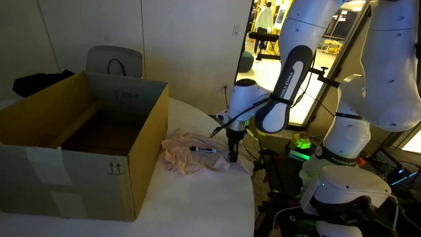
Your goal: Put the black marker on the towel then fold the towel twice and put it in the box.
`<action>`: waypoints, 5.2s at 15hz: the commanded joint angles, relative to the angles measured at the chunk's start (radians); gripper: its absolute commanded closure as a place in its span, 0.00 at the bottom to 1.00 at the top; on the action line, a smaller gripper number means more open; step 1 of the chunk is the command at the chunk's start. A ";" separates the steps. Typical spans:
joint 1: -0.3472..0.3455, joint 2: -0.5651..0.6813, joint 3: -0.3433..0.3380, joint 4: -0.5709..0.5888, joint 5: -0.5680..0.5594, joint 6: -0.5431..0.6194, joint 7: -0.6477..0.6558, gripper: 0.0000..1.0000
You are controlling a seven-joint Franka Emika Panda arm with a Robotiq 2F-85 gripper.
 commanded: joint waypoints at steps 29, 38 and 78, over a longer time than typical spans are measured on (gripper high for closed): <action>0.196 0.208 -0.203 0.492 -0.233 0.032 0.246 0.26; 0.185 0.269 -0.126 0.554 -0.160 0.061 0.221 0.00; 0.374 0.116 -0.382 0.345 -0.172 0.064 0.165 0.98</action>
